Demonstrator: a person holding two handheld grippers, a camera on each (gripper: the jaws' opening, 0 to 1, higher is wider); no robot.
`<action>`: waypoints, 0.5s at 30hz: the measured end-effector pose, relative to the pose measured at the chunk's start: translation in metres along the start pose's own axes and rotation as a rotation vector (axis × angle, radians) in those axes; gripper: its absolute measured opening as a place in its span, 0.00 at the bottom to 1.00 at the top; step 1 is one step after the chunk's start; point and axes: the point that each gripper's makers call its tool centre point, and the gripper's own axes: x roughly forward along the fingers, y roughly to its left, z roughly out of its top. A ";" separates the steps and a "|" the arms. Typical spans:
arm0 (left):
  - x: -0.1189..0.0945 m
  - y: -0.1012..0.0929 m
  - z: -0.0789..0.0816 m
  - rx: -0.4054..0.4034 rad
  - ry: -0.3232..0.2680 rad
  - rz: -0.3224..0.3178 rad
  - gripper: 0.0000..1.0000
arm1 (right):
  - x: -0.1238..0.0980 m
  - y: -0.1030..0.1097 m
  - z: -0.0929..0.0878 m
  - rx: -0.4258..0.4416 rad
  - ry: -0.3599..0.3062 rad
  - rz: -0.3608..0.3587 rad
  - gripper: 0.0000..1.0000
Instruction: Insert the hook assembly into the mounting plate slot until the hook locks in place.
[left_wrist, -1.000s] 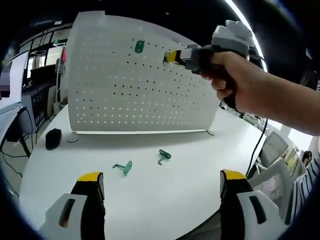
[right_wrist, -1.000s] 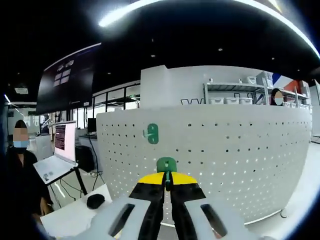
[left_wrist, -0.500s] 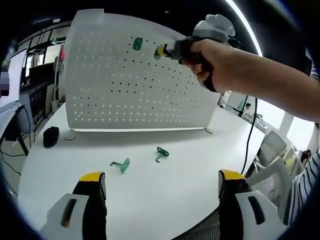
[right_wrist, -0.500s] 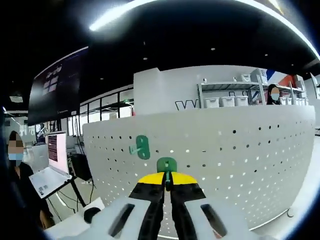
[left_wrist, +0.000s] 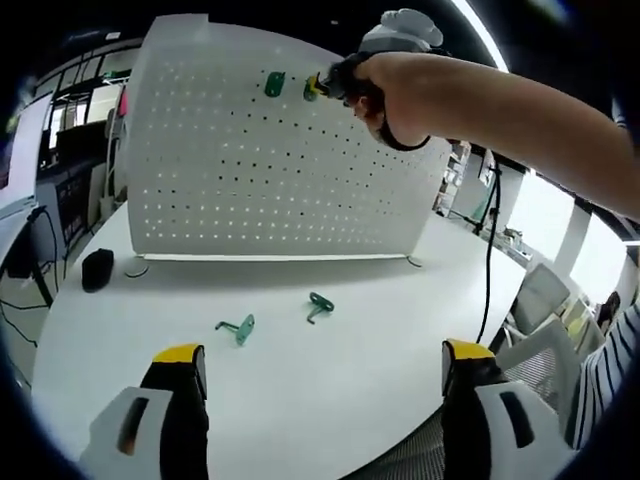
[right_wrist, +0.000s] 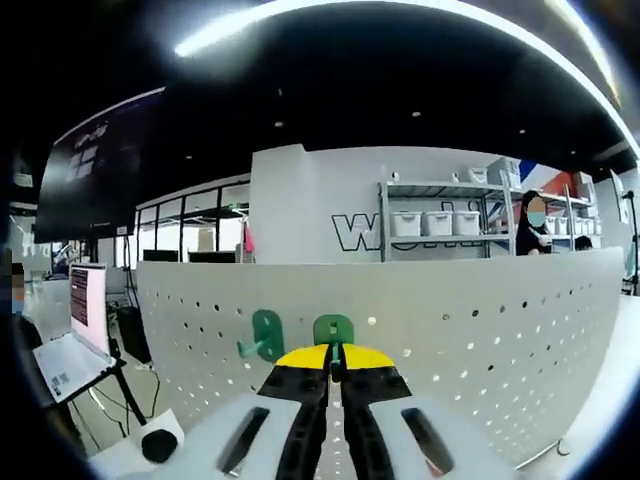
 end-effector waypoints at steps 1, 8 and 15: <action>0.000 0.000 0.000 -0.001 0.000 0.001 1.00 | 0.001 0.001 0.001 0.005 -0.001 -0.001 0.00; -0.001 0.001 0.000 0.006 0.000 0.003 1.00 | 0.004 0.000 -0.003 0.034 0.009 -0.038 0.00; -0.002 0.003 0.002 -0.002 -0.009 0.013 1.00 | 0.006 -0.002 -0.002 0.022 0.003 -0.059 0.00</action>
